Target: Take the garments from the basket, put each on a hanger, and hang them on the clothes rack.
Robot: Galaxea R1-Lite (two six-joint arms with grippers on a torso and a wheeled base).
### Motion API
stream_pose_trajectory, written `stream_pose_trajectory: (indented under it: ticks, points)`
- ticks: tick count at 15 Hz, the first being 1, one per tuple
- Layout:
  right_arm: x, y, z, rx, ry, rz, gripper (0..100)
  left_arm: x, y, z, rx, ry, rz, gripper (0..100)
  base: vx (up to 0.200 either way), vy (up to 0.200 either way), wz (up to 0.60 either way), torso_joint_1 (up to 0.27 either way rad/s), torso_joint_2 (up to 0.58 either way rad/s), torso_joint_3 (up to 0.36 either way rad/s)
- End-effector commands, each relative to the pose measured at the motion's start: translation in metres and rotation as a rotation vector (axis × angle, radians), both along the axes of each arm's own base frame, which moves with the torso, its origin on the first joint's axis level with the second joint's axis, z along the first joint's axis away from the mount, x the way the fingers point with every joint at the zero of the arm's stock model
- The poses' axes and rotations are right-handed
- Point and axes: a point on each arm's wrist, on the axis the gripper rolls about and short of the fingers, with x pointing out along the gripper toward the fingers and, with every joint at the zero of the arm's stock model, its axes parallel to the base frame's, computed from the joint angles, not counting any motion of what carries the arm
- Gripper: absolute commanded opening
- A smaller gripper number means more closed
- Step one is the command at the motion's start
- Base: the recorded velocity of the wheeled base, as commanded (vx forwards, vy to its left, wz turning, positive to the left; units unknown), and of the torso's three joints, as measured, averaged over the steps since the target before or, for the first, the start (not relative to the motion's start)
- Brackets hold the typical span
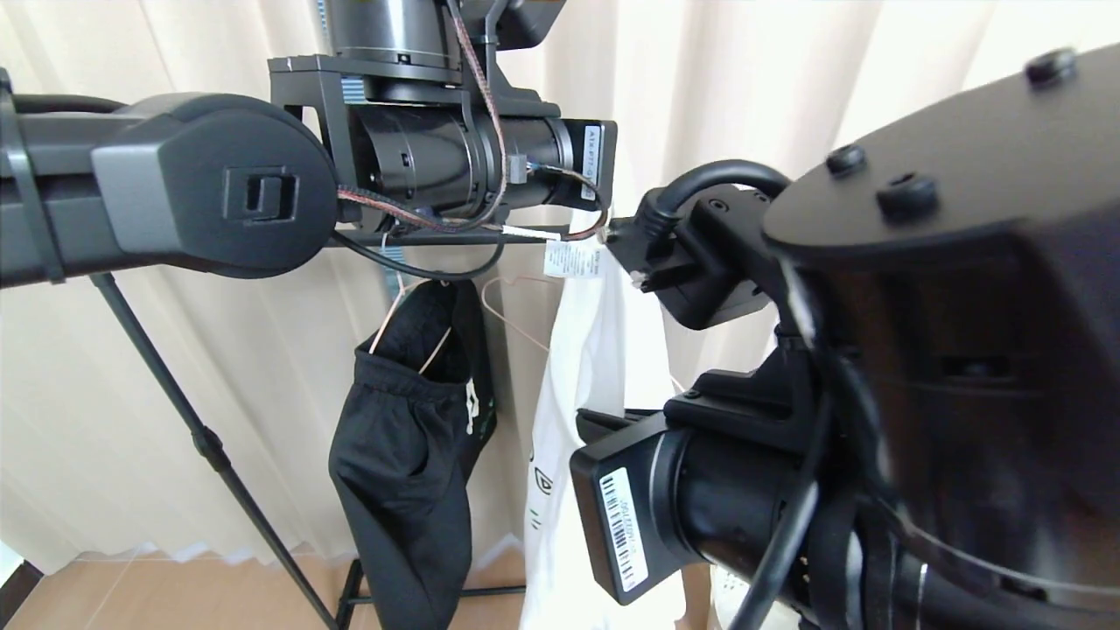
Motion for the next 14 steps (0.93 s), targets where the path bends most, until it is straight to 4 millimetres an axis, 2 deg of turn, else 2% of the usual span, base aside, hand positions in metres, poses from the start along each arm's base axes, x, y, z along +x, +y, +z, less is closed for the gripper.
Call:
stream_pose_trajectory:
  ticks: [1,4,5,6,9,11,12,13,14]
  points:
    - [0.001,0.012,-0.005,-0.005,0.010,0.007,0,0.001,-0.004,-0.004,0.005,0.010,-0.004,0,0.000,0.000,0.00,0.000,0.00,0.000]
    - [0.012,-0.008,0.002,0.029,0.024,-0.054,0,0.001,-0.002,-0.004,0.008,0.015,0.003,0,0.000,0.000,0.00,0.000,0.00,0.000]
    - [0.015,-0.019,0.003,0.018,0.030,-0.074,0,0.002,-0.001,-0.006,0.014,0.022,0.009,0,0.000,0.000,0.00,0.000,0.00,0.000]
    - [0.022,-0.038,0.004,-0.008,0.041,-0.123,0,0.002,0.002,-0.007,0.029,0.040,0.020,0,0.000,0.000,0.00,0.000,0.00,0.000]
    - [0.047,-0.073,0.001,-0.096,0.040,-0.238,0,-0.014,0.025,0.002,0.097,0.117,0.070,0,0.000,0.000,0.00,0.000,0.00,0.000]
    - [0.069,-0.083,0.004,-0.114,0.017,-0.308,0,-0.026,0.036,0.004,0.155,0.171,0.110,0,0.000,0.000,0.00,0.000,0.00,0.000]
    - [0.087,-0.082,0.004,-0.119,-0.010,-0.335,0,-0.034,0.043,0.002,0.198,0.209,0.137,0,0.000,0.000,0.00,0.000,0.00,0.000]
    - [0.093,-0.082,0.005,-0.120,-0.021,-0.344,0,-0.037,0.045,0.001,0.214,0.222,0.144,0,0.000,0.000,0.00,0.000,0.00,0.000]
    - [0.112,-0.079,0.008,-0.111,-0.063,-0.367,0,-0.049,0.053,-0.002,0.266,0.267,0.155,0,0.000,0.000,0.00,0.000,0.00,0.000]
